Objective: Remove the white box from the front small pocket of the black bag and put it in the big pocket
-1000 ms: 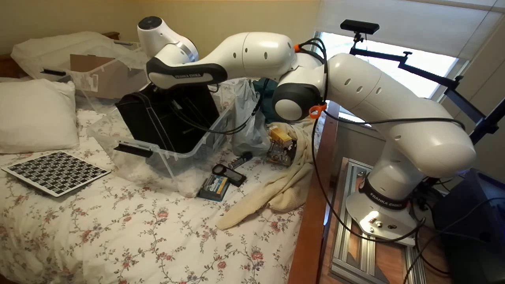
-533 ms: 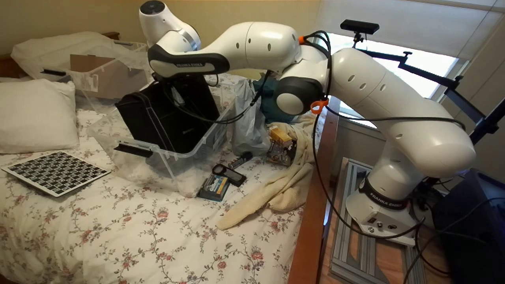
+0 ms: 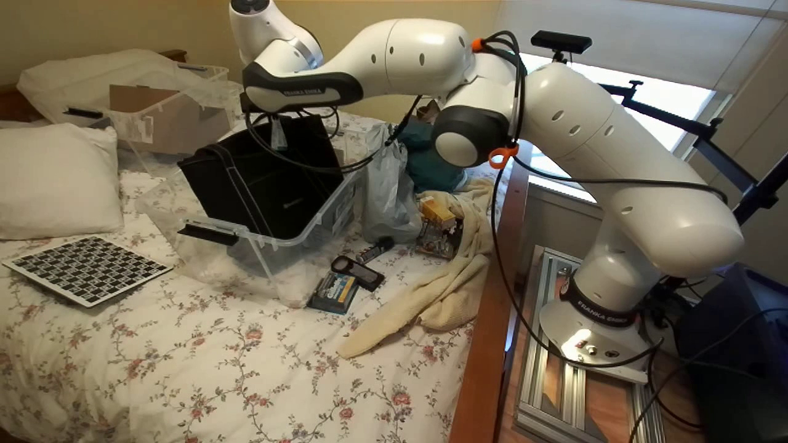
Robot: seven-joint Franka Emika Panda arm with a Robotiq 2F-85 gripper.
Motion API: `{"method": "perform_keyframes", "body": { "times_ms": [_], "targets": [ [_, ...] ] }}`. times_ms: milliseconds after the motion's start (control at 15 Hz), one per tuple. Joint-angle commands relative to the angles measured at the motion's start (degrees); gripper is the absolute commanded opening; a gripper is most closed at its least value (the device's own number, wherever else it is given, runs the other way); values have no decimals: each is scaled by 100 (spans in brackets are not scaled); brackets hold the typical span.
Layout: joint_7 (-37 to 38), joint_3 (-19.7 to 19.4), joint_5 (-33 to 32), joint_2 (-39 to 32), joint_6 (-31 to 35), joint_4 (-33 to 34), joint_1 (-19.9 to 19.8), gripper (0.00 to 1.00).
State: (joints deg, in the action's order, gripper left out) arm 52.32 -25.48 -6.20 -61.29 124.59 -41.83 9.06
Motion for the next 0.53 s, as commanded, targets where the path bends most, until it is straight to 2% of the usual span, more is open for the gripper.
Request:
{"method": "perform_keyframes", "body": {
  "times_ms": [0,133,200,333,400,467],
  "targets": [
    [977,-380,-136,709,699,-1334,388,1],
    [1149,-507,-140,905,1155,-1796,514,1],
    [1330,-207,-499,1086,1267,-2000,409,1],
    [1486,-179,-677,1324,1640,-2464,454,1],
    [1302,3,-629,816,1235,-1560,165,1],
    [1323,42,-681,871,1280,-1656,159,2]
  ]
}}
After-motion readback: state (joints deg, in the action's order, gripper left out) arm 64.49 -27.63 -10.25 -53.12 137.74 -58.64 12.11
